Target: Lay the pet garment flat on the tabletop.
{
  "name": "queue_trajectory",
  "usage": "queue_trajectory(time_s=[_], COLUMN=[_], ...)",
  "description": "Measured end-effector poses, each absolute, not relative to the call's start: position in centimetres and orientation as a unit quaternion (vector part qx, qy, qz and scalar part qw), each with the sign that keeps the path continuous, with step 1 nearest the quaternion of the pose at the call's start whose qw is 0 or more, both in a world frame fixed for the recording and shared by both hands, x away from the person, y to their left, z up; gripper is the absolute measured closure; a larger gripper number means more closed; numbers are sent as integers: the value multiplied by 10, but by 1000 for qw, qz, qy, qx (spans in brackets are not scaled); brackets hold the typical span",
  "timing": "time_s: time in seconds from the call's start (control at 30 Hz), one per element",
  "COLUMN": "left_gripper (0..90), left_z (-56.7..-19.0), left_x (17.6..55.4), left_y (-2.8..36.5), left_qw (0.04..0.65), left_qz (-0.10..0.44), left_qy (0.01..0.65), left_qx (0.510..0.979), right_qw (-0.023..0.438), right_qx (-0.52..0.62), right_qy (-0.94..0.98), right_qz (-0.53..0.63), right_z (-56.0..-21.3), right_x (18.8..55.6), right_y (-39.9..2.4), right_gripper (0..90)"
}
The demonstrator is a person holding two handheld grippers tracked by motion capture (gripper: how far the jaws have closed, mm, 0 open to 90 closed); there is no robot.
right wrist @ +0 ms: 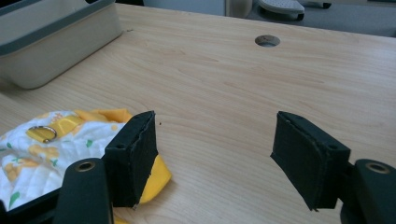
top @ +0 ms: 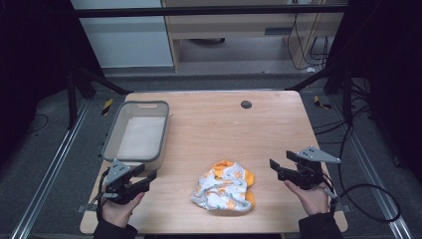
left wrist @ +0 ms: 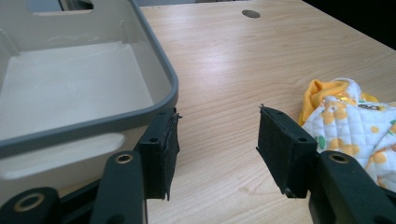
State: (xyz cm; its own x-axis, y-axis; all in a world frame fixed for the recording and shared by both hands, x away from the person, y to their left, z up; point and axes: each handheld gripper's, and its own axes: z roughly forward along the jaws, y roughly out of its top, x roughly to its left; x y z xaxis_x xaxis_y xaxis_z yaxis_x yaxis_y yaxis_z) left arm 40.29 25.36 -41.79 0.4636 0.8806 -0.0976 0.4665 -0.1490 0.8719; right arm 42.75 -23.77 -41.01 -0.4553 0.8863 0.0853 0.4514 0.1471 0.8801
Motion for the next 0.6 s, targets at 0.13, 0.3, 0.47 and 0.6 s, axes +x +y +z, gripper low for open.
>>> queue_trajectory(time_s=[0.13, 0.3, 0.47, 0.6], left_gripper=[506, 513, 513, 512], left_z=[-417, -416, -422, -424], left_x=[408, 417, 429, 436], left_y=[244, 229, 212, 203], left_qw=[455, 454, 448, 444], left_qz=[226, 224, 216, 215], left_qy=[455, 442, 434, 431], left_qx=[731, 740, 751, 756], right_qw=[236, 227, 223, 221], right_qx=[458, 448, 447, 447], right_qy=[723, 729, 733, 734], right_qz=[461, 464, 462, 461], right_z=[-407, -406, -408, -409], right_x=[431, 438, 443, 446], right_y=[-233, -222, -216, -213], right_gripper=[311, 316, 320, 322])
